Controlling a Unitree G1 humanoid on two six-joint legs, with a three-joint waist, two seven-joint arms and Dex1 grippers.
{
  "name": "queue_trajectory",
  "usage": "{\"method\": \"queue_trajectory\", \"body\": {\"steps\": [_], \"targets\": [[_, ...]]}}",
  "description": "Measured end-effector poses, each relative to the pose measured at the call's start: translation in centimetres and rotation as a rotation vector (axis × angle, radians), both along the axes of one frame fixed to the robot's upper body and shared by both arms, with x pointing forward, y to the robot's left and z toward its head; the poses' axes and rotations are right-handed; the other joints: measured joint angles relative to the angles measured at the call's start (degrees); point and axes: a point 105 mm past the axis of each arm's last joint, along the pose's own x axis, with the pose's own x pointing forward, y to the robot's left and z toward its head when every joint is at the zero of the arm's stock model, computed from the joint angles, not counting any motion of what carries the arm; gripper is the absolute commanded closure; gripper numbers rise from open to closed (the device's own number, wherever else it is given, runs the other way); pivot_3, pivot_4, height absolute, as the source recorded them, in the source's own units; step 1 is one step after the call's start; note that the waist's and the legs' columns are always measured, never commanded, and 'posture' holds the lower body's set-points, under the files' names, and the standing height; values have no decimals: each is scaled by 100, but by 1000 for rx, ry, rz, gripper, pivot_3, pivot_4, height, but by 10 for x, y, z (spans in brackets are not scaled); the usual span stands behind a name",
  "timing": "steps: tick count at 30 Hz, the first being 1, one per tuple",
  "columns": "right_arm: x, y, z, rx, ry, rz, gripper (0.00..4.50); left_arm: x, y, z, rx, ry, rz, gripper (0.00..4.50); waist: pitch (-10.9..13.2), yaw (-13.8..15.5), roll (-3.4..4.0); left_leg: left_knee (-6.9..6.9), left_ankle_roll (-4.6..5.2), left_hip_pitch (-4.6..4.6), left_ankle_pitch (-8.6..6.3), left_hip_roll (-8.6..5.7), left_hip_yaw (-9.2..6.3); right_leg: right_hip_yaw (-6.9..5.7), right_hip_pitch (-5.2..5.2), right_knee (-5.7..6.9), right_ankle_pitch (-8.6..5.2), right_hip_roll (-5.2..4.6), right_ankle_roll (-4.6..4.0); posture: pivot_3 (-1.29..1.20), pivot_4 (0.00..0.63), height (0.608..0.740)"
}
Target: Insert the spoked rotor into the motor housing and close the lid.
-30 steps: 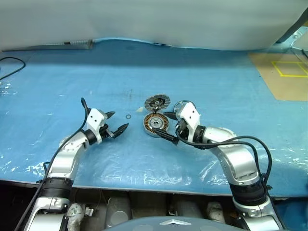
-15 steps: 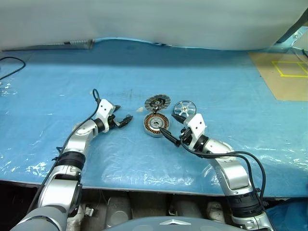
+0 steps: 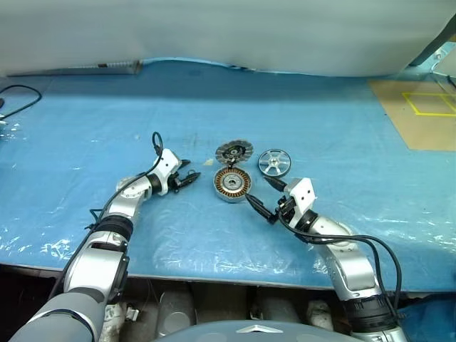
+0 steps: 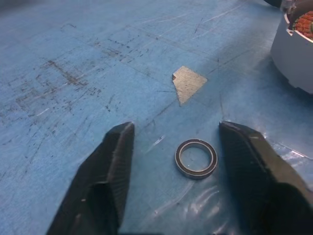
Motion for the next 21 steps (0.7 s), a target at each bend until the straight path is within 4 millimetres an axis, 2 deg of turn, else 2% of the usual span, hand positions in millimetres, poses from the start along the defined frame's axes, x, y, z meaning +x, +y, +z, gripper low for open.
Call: {"method": "queue_trajectory", "body": {"steps": [4, 5, 15, 16, 19, 21], "targets": [[-2, -4, -3, -18, -8, 9, 480, -2, 2, -3, 3, 1, 2, 3663, -1, -3, 1, 0, 0, 0, 0, 1, 1, 1, 0, -1, 0, 0, 0, 0, 150, 740], [-4, -6, -5, -25, -7, 13, 480, -3, 3, -3, 3, 1, 4, 3820, -1, -4, 1, -2, 0, -1, 0, 1, 1, 1, 0, -3, -1, 0, 0, 0, 150, 740], [-9, -14, -20, -58, 14, 40, 480, -16, 22, -1, 10, -10, 11, 3813, -2, -40, 2, -10, 1, -1, -1, 3, 3, 2, -16, -8, -3, 1, -2, 0, 150, 740], [-10, -14, -21, -61, 16, 46, 480, -22, 22, 1, 0, 6, -9, 3813, -1, -30, 2, -10, 1, -6, -1, 3, 4, 0, -28, -9, -3, 1, -2, 0, 150, 740], [-10, -12, -25, -71, 22, 72, 480, -45, 9, 12, -17, 43, -150, 3813, 1, -29, -1, -11, 1, -37, -1, 7, 4, -6, -54, -11, -3, 1, -3, 0, 150, 740], [-10, -11, -28, -76, 26, 87, 480, -52, -2, 26, -36, 46, -218, 3813, 2, -17, 0, -9, 2, -50, 0, 10, 3, -13, -61, -9, -3, 2, -4, 0, 150, 740]]}}
